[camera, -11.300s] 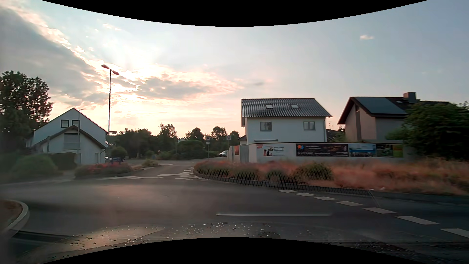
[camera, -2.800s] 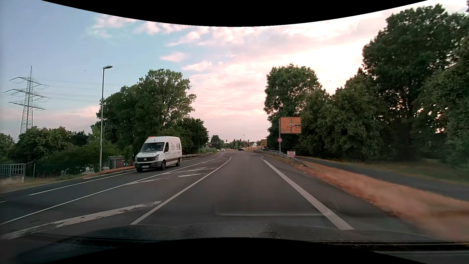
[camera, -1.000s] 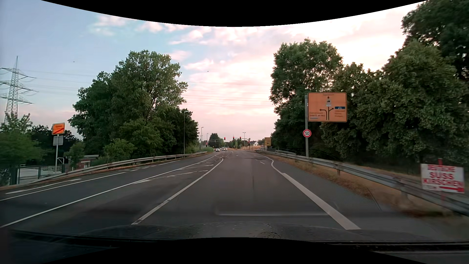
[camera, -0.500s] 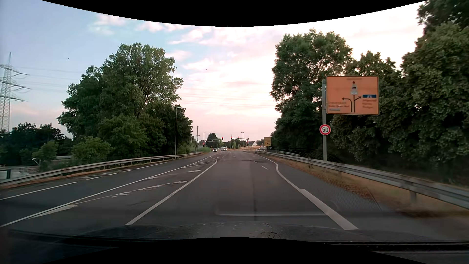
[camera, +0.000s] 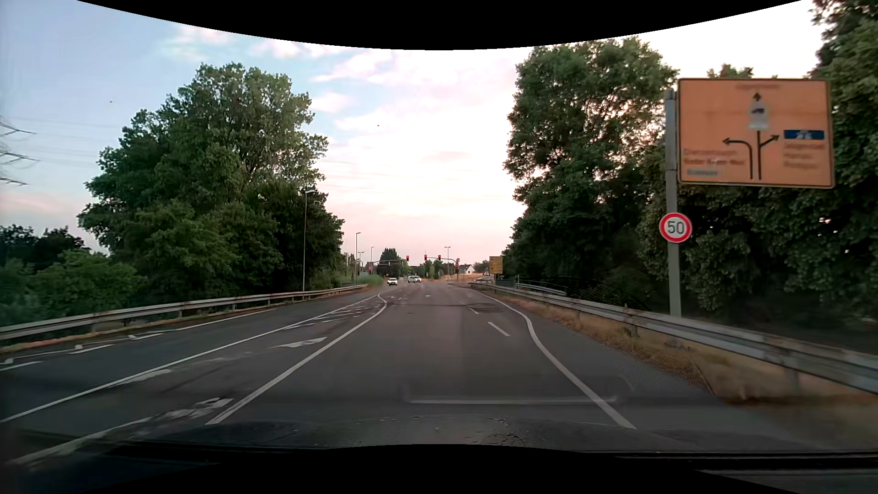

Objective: Follow the waypoints while adhering to traffic rules and regulations

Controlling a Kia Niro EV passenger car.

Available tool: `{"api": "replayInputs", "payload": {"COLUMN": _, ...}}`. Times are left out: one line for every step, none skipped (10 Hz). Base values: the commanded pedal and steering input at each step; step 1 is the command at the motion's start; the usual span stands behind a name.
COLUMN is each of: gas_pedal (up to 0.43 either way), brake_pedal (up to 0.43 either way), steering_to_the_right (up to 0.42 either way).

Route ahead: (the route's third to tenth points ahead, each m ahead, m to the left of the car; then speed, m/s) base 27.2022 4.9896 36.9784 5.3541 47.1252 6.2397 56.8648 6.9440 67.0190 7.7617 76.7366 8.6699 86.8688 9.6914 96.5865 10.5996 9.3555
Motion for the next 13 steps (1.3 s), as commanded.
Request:
{"api": "replayInputs", "payload": {"gas_pedal": 0.157, "brake_pedal": 0.000, "steering_to_the_right": 0.016}}
{"api": "replayInputs", "payload": {"gas_pedal": 0.150, "brake_pedal": 0.000, "steering_to_the_right": 0.016}}
{"api": "replayInputs", "payload": {"gas_pedal": 0.130, "brake_pedal": 0.000, "steering_to_the_right": 0.016}}
{"api": "replayInputs", "payload": {"gas_pedal": 0.098, "brake_pedal": 0.000, "steering_to_the_right": 0.016}}
{"api": "replayInputs", "payload": {"gas_pedal": 0.059, "brake_pedal": 0.000, "steering_to_the_right": 0.016}}
{"api": "replayInputs", "payload": {"gas_pedal": 0.047, "brake_pedal": 0.000, "steering_to_the_right": 0.016}}
{"api": "replayInputs", "payload": {"gas_pedal": 0.039, "brake_pedal": 0.000, "steering_to_the_right": 0.015}}
{"api": "replayInputs", "payload": {"gas_pedal": 0.020, "brake_pedal": 0.000, "steering_to_the_right": 0.013}}
{"api": "replayInputs", "payload": {"gas_pedal": 0.008, "brake_pedal": 0.000, "steering_to_the_right": 0.011}}
{"api": "replayInputs", "payload": {"gas_pedal": 0.000, "brake_pedal": 0.000, "steering_to_the_right": 0.008}}
{"api": "replayInputs", "payload": {"gas_pedal": 0.000, "brake_pedal": 0.000, "steering_to_the_right": 0.006}}
{"api": "replayInputs", "payload": {"gas_pedal": 0.000, "brake_pedal": 0.000, "steering_to_the_right": 0.005}}
{"api": "replayInputs", "payload": {"gas_pedal": 0.000, "brake_pedal": 0.000, "steering_to_the_right": 0.004}}
